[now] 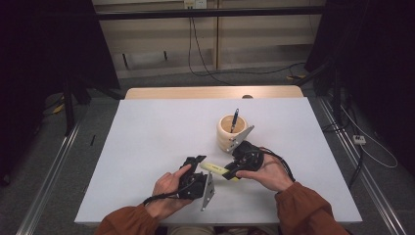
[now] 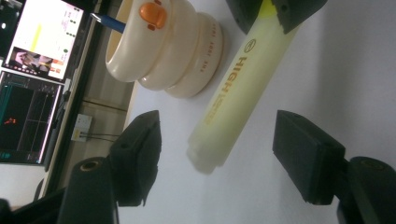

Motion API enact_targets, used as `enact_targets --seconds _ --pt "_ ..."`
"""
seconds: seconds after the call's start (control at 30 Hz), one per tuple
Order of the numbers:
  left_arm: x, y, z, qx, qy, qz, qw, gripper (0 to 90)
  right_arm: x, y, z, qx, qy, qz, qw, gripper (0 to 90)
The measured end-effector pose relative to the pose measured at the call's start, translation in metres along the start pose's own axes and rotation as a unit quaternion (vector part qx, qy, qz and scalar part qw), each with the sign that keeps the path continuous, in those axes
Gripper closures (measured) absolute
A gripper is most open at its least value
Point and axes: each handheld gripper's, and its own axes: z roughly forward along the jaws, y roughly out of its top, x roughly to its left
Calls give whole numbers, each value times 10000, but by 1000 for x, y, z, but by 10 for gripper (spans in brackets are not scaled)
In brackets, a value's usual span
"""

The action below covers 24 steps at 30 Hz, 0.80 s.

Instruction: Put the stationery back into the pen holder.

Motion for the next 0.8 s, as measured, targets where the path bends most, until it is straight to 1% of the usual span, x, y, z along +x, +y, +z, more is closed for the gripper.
enact_targets --seconds 0.03,0.07,0.1,0.13,0.17,0.2,0.27,0.3,0.33,0.43,0.47,0.53,0.57,0.6,0.63,0.7,0.77,0.8 --pt "-2 1 1 24 26 126 9999 333 0 1 0 1 8 -15 10000 675" --pt "-4 1 2 14 41 208 9998 352 1 2 1 -7 -4 -5 10000 674" --pt "-6 2 3 -16 46 256 9997 373 0 2 2 -16 9 -8 10000 675" --pt "-7 2 3 10 38 292 9996 389 0 3 4 -11 23 8 10000 674" --pt "-8 3 3 12 62 356 9993 419 0 4 5 14 18 35 10000 675" --pt "-11 4 4 -39 92 331 9994 453 0 4 6 28 32 34 10000 675" --pt "-12 5 4 5 56 441 9990 523 1 4 8 48 35 43 10000 674" --pt "-15 6 5 -18 111 548 9984 532 1 5 9 36 56 59 10000 674" --pt "-16 7 6 -13 81 604 9981 546 1 5 10 31 58 82 9999 674" --pt "-21 9 9 -36 63 714 9974 568 2 6 12 38 96 83 9999 675" --pt "-23 9 10 -82 76 777 9969 587 3 6 12 39 111 66 9999 674" --pt "-25 10 11 -91 93 857 9962 646 4 7 14 72 119 48 9999 674" --pt "-25 10 11 -86 81 866 9962 680 4 6 15 77 139 79 9998 674" --pt "-25 9 11 -64 107 895 9959 687 4 6 15 85 145 87 9998 674" --pt "-26 9 11 -56 130 908 9958 699 4 6 16 54 143 112 9998 674" --pt "-25 8 11 -27 86 911 9958 718 3 5 15 -58 157 118 9998 673" --pt "-24 8 12 -44 50 803 9967 745 2 3 13 -195 145 167 9996 669" --pt "-24 8 11 -21 15 739 9973 759 2 2 13 -296 134 144 9994 667"
